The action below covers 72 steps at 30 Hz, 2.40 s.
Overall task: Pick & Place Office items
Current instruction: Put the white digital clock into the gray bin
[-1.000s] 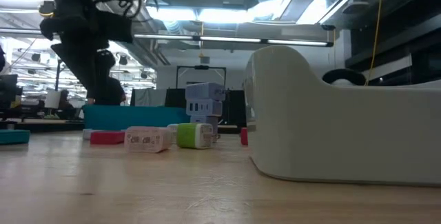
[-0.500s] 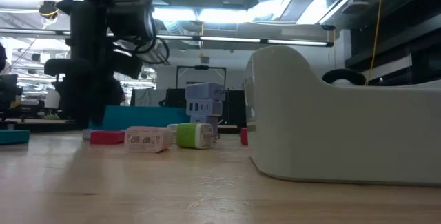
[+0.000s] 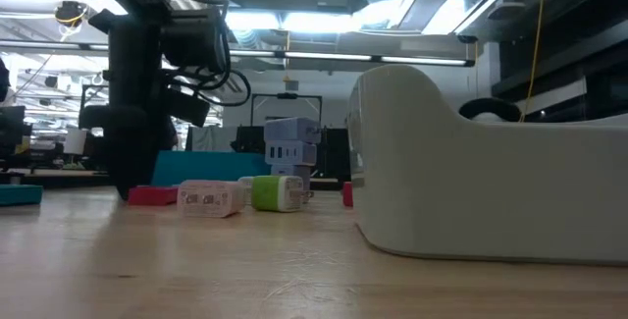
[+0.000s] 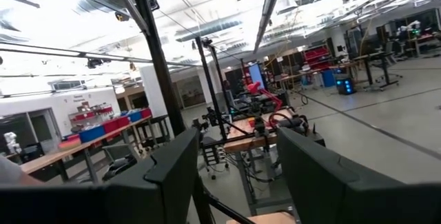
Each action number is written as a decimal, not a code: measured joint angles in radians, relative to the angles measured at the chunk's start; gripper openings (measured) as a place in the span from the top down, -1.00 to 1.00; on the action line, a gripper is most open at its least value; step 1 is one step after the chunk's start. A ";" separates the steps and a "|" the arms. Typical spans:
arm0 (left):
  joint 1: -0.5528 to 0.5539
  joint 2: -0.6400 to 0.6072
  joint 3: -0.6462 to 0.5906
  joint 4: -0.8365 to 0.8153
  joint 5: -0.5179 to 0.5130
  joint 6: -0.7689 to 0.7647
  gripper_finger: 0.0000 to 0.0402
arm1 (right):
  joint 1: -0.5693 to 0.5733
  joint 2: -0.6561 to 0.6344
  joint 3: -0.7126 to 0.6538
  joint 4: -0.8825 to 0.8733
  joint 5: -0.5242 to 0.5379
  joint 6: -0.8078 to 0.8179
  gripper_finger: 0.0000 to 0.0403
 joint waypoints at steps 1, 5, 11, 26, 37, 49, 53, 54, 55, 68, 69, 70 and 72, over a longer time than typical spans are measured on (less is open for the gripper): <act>-0.001 0.000 0.000 0.001 0.000 -0.007 -0.54 | 0.003 0.000 0.000 0.001 0.000 0.000 -0.01; -0.001 0.000 0.000 0.008 0.017 -0.013 -0.33 | 0.006 0.000 0.000 0.008 0.000 -0.014 -0.01; -0.001 0.001 -0.001 0.018 0.026 -0.035 0.04 | 0.005 0.000 0.000 0.021 -0.001 -0.023 -0.01; 0.038 -0.230 0.002 0.079 0.069 -0.042 0.20 | 0.005 0.006 0.000 0.080 -0.011 -0.029 -0.01; -0.103 -0.320 0.145 0.482 0.323 -0.258 0.22 | 0.005 0.024 0.000 0.096 -0.012 -0.037 -0.01; -0.205 0.115 0.485 0.374 0.286 -0.105 0.20 | 0.006 0.024 0.000 0.110 -0.015 -0.051 -0.01; -0.217 0.217 0.627 0.326 0.296 -0.034 0.23 | 0.007 0.024 0.000 0.110 -0.039 -0.039 -0.01; -0.219 0.242 0.660 0.296 0.293 -0.014 0.23 | 0.007 0.024 0.000 0.110 -0.040 -0.037 -0.01; -0.222 0.271 0.691 0.276 0.292 0.003 0.23 | 0.007 0.024 0.000 0.110 -0.048 -0.036 -0.01; -0.242 0.422 0.847 0.209 0.249 0.032 0.20 | 0.037 0.024 0.000 0.117 -0.132 -0.044 -0.01; -0.242 0.422 0.847 0.209 0.248 0.032 0.19 | 0.040 0.024 0.000 0.117 -0.132 -0.044 -0.01; -0.242 0.422 0.847 0.208 0.247 0.032 0.16 | 0.044 0.024 0.000 0.116 -0.132 -0.046 -0.01; -0.242 0.422 0.847 0.208 0.247 0.032 0.12 | 0.050 0.024 0.000 0.117 -0.132 -0.048 -0.01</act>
